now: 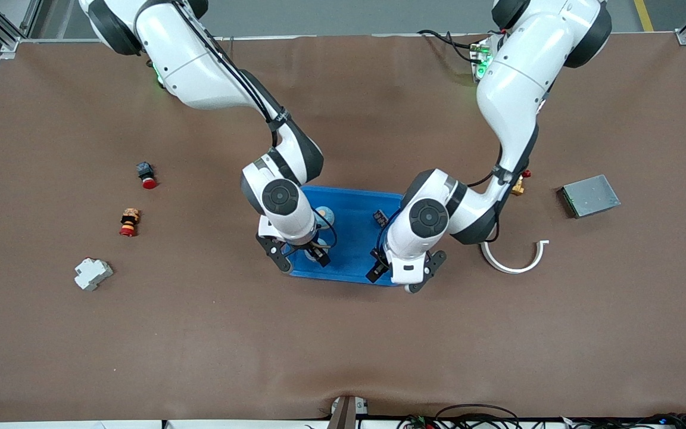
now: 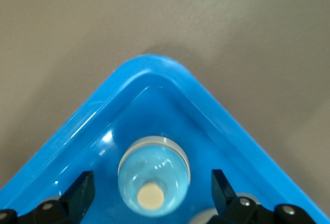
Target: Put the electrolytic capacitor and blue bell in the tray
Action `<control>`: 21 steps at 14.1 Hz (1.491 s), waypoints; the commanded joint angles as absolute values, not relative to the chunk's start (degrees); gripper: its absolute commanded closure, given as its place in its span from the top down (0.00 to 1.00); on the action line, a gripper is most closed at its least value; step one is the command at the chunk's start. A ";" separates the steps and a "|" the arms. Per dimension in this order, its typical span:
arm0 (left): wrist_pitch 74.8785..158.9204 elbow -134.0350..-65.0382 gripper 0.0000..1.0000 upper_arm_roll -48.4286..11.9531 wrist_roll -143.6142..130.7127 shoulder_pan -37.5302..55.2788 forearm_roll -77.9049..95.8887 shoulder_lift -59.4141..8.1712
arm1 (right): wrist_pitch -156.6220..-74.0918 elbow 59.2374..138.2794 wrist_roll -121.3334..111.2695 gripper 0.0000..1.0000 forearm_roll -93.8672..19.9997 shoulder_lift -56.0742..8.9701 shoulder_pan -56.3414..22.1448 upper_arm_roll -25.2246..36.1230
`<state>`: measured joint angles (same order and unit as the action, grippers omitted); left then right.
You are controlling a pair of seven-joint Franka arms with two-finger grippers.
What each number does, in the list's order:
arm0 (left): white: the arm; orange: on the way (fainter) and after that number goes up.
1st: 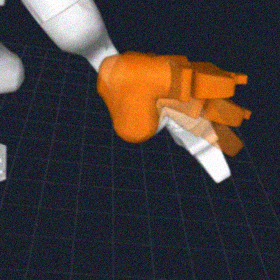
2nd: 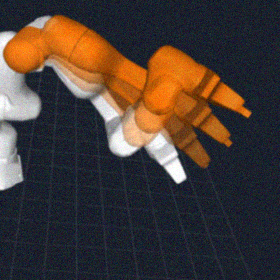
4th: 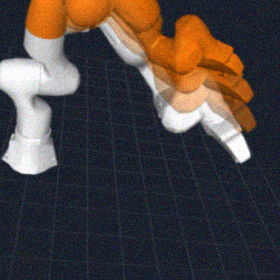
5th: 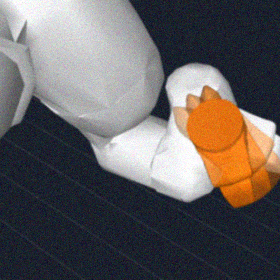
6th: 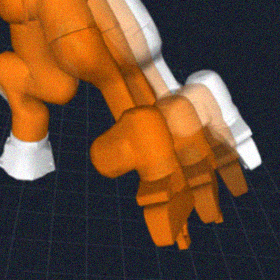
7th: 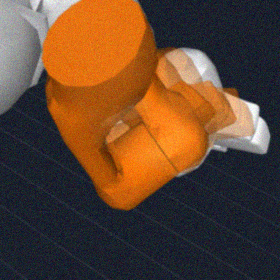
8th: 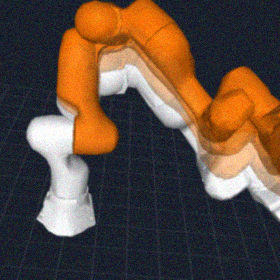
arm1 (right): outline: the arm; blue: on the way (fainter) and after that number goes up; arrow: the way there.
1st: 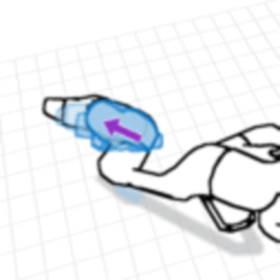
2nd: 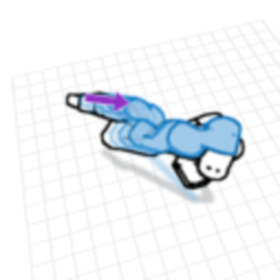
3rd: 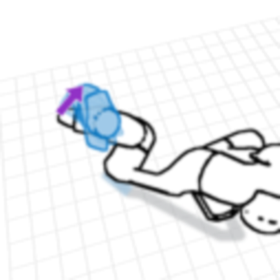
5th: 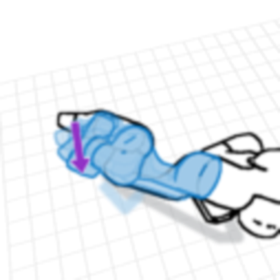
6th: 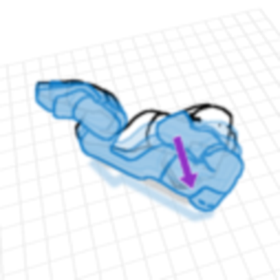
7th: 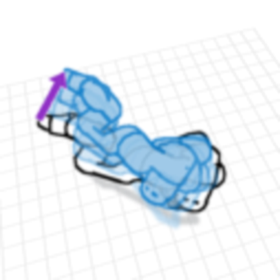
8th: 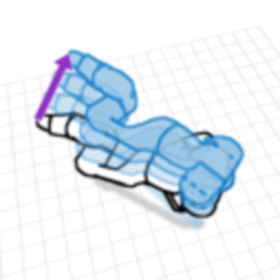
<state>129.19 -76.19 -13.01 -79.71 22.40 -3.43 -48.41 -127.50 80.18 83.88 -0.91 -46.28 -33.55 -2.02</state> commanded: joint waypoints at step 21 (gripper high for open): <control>91.39 -83.21 1.00 -13.45 -6.86 -11.16 1.14 -16.89 | -88.60 84.20 19.02 1.00 -0.79 -12.93 -4.23 -2.37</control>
<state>89.12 -77.97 -13.13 -8.65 -10.76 1.41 -20.75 -89.69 81.52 24.47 -0.96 -16.79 -6.59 -1.60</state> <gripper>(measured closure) 0.000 0.000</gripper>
